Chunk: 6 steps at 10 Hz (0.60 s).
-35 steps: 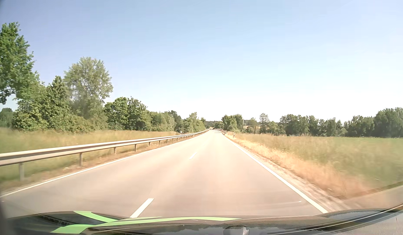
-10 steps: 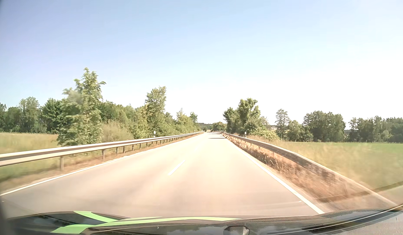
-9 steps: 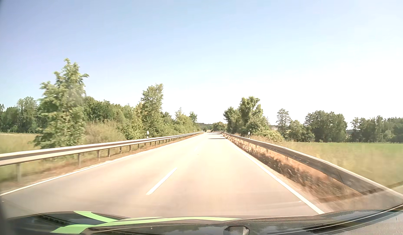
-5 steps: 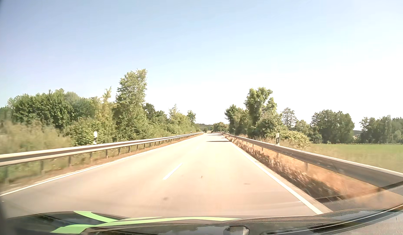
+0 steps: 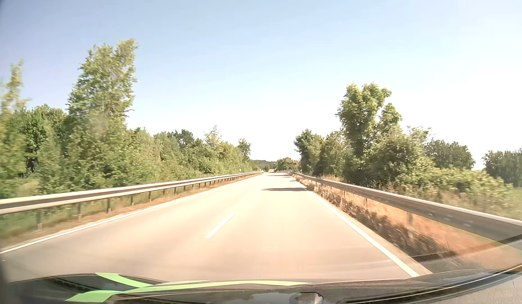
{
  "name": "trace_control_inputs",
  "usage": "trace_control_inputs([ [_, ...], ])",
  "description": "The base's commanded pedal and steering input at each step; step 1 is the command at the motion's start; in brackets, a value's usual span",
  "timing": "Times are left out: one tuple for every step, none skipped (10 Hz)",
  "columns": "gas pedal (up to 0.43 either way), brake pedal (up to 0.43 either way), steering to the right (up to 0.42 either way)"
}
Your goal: Follow the waypoints while adhering to traffic rules and regulations
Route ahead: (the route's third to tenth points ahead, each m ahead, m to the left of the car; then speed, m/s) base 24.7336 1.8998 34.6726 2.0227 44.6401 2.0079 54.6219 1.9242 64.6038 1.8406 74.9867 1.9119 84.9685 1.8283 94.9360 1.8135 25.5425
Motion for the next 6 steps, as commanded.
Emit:
trace_control_inputs([
  [0.209, 0.000, -0.001],
  [0.209, 0.000, -0.001],
  [0.209, 0.000, -0.001],
  [0.197, 0.000, -0.001],
  [0.197, 0.000, -0.001],
  [0.197, 0.000, -0.001],
])
